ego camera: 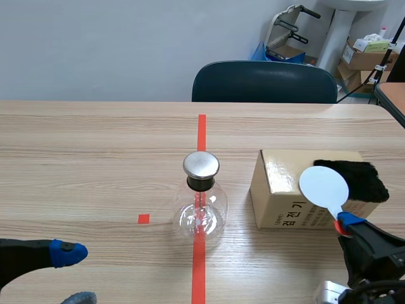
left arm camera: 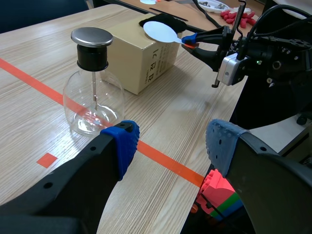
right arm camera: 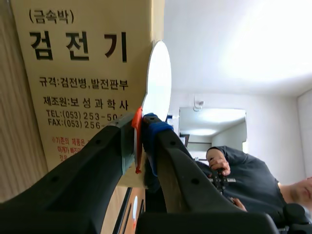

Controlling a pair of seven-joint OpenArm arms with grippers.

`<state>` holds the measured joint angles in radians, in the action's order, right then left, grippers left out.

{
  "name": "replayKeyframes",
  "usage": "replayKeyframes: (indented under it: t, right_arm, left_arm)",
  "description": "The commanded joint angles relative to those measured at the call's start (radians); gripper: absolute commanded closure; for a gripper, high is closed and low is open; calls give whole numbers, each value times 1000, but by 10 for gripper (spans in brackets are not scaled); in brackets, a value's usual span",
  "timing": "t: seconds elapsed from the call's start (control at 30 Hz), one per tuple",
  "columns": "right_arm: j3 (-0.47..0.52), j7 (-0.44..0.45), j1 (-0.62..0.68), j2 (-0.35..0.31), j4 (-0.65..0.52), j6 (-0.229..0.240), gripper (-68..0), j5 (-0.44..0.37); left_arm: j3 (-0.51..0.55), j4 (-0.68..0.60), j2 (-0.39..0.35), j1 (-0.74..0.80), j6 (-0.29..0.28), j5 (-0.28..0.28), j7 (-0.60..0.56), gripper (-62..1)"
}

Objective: Do the electroscope experiment

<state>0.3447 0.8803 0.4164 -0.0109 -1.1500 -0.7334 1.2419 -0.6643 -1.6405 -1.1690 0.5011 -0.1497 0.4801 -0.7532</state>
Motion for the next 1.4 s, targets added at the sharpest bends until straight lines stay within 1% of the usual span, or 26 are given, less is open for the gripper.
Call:
replayKeyframes:
  t: [0.0,0.07,0.1,0.13,0.17,0.2,0.23,0.33,0.37,0.43,0.5,0.6,0.63,0.67,0.7,0.73,0.87,0.9,0.93,0.97,1.0,1.13,1.17,1.23,1.3,1.37]
  right_arm:
    - [3,-106,7,-11,-5,-50,-4,-15]
    - [3,-246,8,-11,-5,-50,-4,-15]
    - [3,-296,8,-11,-5,-50,-4,-15]
    - [3,-319,7,-11,-5,-50,-4,-15]
    - [3,-315,5,-12,-5,-50,-4,-15]
    - [3,-287,4,-14,-5,-50,-4,-14]
    - [3,-236,2,-14,-5,-50,-4,-14]
    - [3,-50,2,-14,-5,-50,-4,-14]
    - [3,-8,2,-14,-5,-50,-4,-14]
    - [3,6,3,-11,-5,-50,-4,-15]
    - [3,-80,6,-11,-5,-50,-4,-16]
    - [3,-283,8,-11,-5,-50,-4,-16]
    - [4,-326,8,-11,-5,-50,-4,-16]
    - [4,-345,6,-11,-5,-50,-4,-16]
    - [4,-340,4,-12,-5,-50,-4,-14]
    - [3,-309,2,-12,-5,-50,-4,-14]
    - [3,-65,2,-11,-5,-50,-4,-13]
    - [3,-20,2,-11,-5,-50,-4,-13]
    - [3,-4,2,-11,-5,-50,-4,-14]
    - [3,-10,3,-10,-5,-50,-4,-15]
    - [3,-41,5,-11,-5,-50,-4,-16]
    - [3,-280,5,-11,-5,-50,-4,-16]
    - [3,-309,4,-11,-5,-50,-4,-16]
    - [3,-291,2,-14,-5,-50,-4,-13]
    - [3,-191,-1,-14,-5,-50,-4,-11]
    - [3,-61,-1,-14,-5,-50,-4,-11]
  left_arm:
    - [5,-10,5,-2,-1,3,-17,-332]
    - [5,-10,5,-2,0,3,-18,-332]
    - [5,-10,5,-2,2,3,-18,-332]
    - [5,-10,5,-2,2,3,-18,-332]
    - [5,-10,5,-2,2,2,-18,-332]
    - [5,-10,5,-2,2,2,-17,-332]
    - [5,-10,5,-2,2,2,-18,-332]
    - [5,-10,5,-2,2,3,-19,-332]
    - [5,-10,5,-2,3,3,-21,-332]
    - [5,-10,6,-2,5,2,-21,-332]
    - [5,-10,8,-2,6,2,-22,-332]
    - [5,-10,8,-2,6,3,-21,-332]
    - [5,-10,8,-2,6,3,-22,-332]
    - [5,-10,8,-2,6,3,-22,-332]
    - [5,-10,8,-2,6,3,-22,-332]
    - [5,-10,8,-2,6,3,-22,-332]
    - [5,-10,8,-2,6,3,-22,-332]
    - [5,-10,8,-2,6,3,-22,-332]
    - [5,-10,8,-2,6,3,-21,-332]
    - [5,-10,8,-2,6,3,-22,-332]
    - [5,-10,8,-2,6,3,-21,-332]
    - [5,-10,8,-2,6,3,-21,-332]
    - [5,-10,8,-2,6,3,-21,-332]
    - [5,-10,8,-2,6,3,-21,-332]
    - [5,-10,8,-2,6,3,-20,-332]
    - [5,-10,8,-2,6,3,-21,-332]
